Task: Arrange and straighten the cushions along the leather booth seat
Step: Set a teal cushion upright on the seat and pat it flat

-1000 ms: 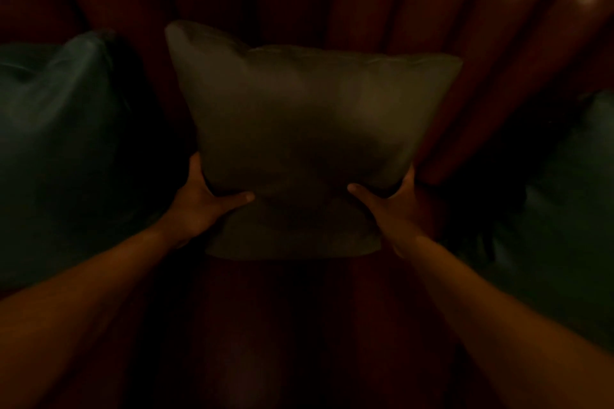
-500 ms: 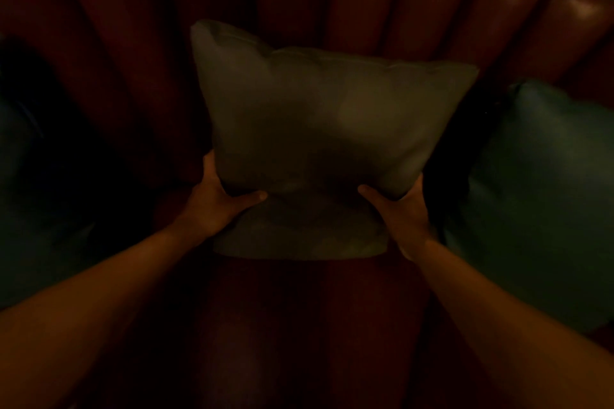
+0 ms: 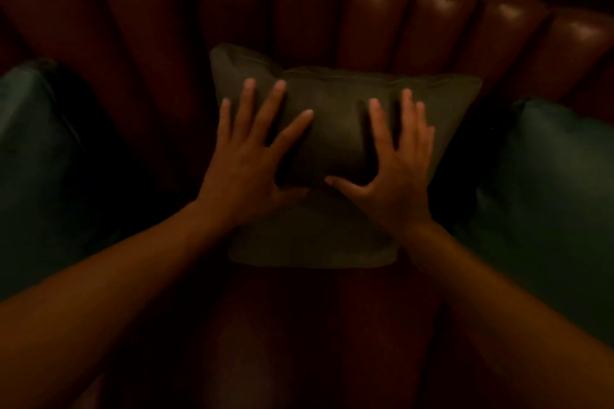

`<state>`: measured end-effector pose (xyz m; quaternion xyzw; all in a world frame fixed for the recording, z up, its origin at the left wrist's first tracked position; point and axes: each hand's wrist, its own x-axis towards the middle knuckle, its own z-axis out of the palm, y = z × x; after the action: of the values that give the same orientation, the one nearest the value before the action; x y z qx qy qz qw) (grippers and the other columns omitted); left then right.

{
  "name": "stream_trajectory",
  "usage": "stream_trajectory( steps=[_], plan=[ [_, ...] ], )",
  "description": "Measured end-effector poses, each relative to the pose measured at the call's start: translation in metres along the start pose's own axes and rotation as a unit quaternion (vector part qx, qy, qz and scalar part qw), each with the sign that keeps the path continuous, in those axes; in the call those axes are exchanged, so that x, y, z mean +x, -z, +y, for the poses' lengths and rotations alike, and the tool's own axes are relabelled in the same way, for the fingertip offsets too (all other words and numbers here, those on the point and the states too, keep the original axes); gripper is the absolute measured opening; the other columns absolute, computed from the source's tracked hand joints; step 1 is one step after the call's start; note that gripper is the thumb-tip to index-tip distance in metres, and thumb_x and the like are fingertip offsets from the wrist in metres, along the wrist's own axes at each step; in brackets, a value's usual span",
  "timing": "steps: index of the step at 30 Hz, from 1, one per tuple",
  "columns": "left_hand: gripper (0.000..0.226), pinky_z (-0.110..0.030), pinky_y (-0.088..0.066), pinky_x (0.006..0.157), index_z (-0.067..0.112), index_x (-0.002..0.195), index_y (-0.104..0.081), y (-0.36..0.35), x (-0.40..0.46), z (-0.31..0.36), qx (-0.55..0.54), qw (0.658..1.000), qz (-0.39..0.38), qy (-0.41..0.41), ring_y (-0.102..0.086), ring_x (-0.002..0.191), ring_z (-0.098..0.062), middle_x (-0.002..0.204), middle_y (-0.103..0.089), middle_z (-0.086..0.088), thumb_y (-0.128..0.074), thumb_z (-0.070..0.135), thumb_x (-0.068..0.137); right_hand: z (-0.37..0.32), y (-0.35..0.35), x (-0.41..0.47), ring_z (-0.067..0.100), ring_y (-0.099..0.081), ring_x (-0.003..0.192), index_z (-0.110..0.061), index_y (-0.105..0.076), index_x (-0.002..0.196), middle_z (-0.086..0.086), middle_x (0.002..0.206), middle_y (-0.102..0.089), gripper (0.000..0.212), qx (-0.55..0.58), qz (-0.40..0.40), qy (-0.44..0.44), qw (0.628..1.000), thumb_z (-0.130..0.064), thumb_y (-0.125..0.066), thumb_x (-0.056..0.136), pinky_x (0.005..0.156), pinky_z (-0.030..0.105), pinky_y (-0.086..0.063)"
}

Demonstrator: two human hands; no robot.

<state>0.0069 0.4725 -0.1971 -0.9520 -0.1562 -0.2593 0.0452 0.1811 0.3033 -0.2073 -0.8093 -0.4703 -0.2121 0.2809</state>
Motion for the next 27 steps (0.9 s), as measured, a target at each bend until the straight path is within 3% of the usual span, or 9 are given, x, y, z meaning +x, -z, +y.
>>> stream_trajectory(
  steps=[3,8,14,19,23,27],
  plan=[
    [0.116,-0.075,-0.006,0.114,0.033,0.161,-0.008,-0.004,0.019,0.007,0.075,0.996,-0.05,-0.02,0.007,0.153,-0.046,0.17,0.002,-0.012,-0.058,0.083,0.069,-0.009,-0.004,0.018,0.041,0.002,0.158,-0.037,-0.014,0.164,0.013,0.173,-0.002,0.126,-0.087,-0.083,0.045,0.992,-0.085,-0.07,0.062,0.118,0.074,-0.008],
    [0.134,-0.073,-0.006,0.116,0.036,0.161,0.002,-0.014,0.024,0.005,0.122,0.989,-0.077,0.012,0.008,0.154,-0.043,0.17,0.008,-0.007,-0.073,0.079,0.059,-0.004,-0.006,0.027,0.037,0.012,0.158,-0.044,0.002,0.162,0.004,0.173,0.011,0.133,-0.126,-0.157,0.025,0.979,-0.082,-0.074,0.06,0.118,0.075,-0.004],
    [0.138,-0.075,-0.009,0.115,0.038,0.16,0.006,-0.015,0.03,0.008,0.135,0.986,-0.091,0.04,0.009,0.154,-0.042,0.17,0.011,-0.005,-0.077,0.075,0.056,-0.007,-0.005,0.034,0.036,0.021,0.156,-0.047,0.011,0.16,0.001,0.171,0.021,0.133,-0.12,-0.196,0.009,0.973,-0.081,-0.074,0.063,0.118,0.074,0.002],
    [0.134,-0.08,-0.012,0.109,0.04,0.16,0.005,-0.008,0.022,0.008,0.14,0.986,-0.089,0.032,0.01,0.153,-0.044,0.17,0.011,-0.005,-0.079,0.07,0.06,-0.006,0.001,0.027,0.036,0.014,0.157,-0.046,0.003,0.162,0.001,0.173,0.013,0.134,-0.135,-0.177,0.003,0.975,-0.08,-0.076,0.059,0.11,0.083,-0.003],
    [0.13,-0.085,-0.02,0.102,0.046,0.157,0.007,-0.001,0.019,0.004,0.091,0.986,-0.126,0.054,0.017,0.153,-0.039,0.169,0.017,0.0,-0.081,0.062,0.063,-0.006,0.002,0.03,0.036,0.019,0.156,-0.048,0.005,0.161,-0.002,0.172,0.019,0.134,-0.117,-0.197,-0.027,0.973,-0.078,-0.077,0.06,0.106,0.087,-0.002],
    [0.115,-0.084,-0.02,0.103,0.046,0.158,-0.004,0.002,0.018,0.003,-0.07,0.987,-0.11,0.096,0.029,0.15,-0.037,0.166,0.027,0.001,-0.081,0.051,0.073,-0.006,0.001,0.031,0.036,0.018,0.157,-0.049,0.008,0.16,-0.002,0.171,0.019,0.134,-0.119,-0.2,-0.024,0.972,-0.078,-0.077,0.061,0.106,0.087,-0.005]
  ],
)
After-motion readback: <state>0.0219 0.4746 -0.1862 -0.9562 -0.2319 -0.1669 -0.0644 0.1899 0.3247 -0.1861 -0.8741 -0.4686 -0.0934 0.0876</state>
